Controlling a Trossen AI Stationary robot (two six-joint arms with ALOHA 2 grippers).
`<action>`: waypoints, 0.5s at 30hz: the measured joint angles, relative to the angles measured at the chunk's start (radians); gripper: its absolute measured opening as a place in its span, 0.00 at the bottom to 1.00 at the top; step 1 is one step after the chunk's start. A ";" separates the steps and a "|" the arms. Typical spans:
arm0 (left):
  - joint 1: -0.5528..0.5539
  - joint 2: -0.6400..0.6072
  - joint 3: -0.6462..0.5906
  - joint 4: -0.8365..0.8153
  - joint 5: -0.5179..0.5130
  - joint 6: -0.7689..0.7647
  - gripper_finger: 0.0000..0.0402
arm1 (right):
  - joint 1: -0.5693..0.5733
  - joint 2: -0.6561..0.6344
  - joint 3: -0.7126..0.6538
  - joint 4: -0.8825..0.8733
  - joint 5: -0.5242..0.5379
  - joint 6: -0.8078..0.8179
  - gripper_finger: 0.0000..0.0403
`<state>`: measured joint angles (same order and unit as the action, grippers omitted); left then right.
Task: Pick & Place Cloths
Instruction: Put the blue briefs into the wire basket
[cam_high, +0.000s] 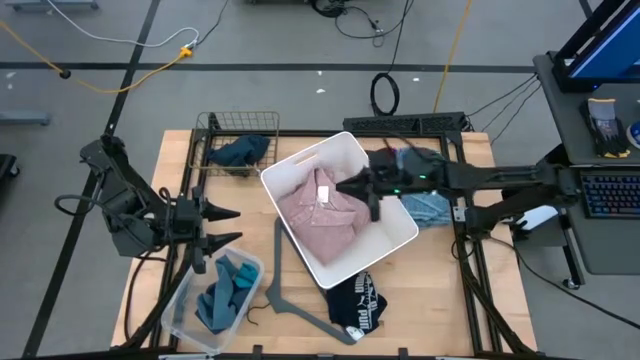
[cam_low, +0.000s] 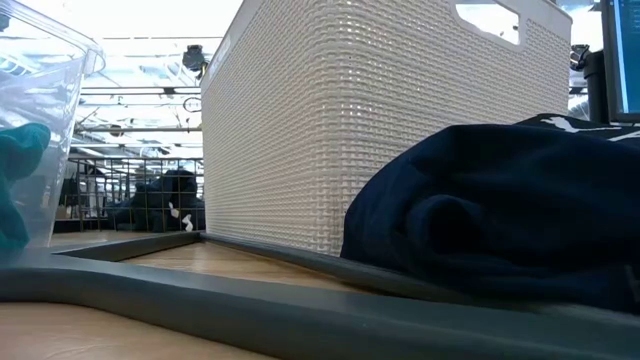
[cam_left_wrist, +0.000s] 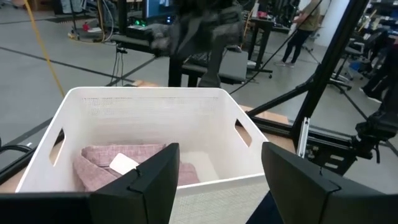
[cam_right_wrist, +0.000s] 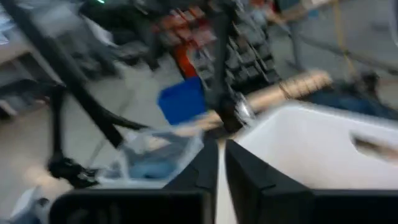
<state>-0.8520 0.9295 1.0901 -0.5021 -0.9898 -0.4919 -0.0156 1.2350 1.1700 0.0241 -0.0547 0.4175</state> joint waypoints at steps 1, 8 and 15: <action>0.000 0.000 0.000 -0.001 0.001 0.001 0.58 | 0.017 -0.019 0.002 0.001 0.001 -0.016 0.02; 0.000 0.000 0.000 -0.008 0.002 0.014 0.58 | 0.209 -0.081 0.001 -0.012 -0.002 -0.086 0.00; 0.000 0.000 0.000 -0.026 0.003 -0.008 0.58 | 0.451 -0.063 0.001 -0.043 -0.059 -0.087 0.00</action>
<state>-0.8524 0.9295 1.0901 -0.5285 -0.9866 -0.4995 0.4358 1.1715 1.1713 -0.0185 -0.1133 0.3309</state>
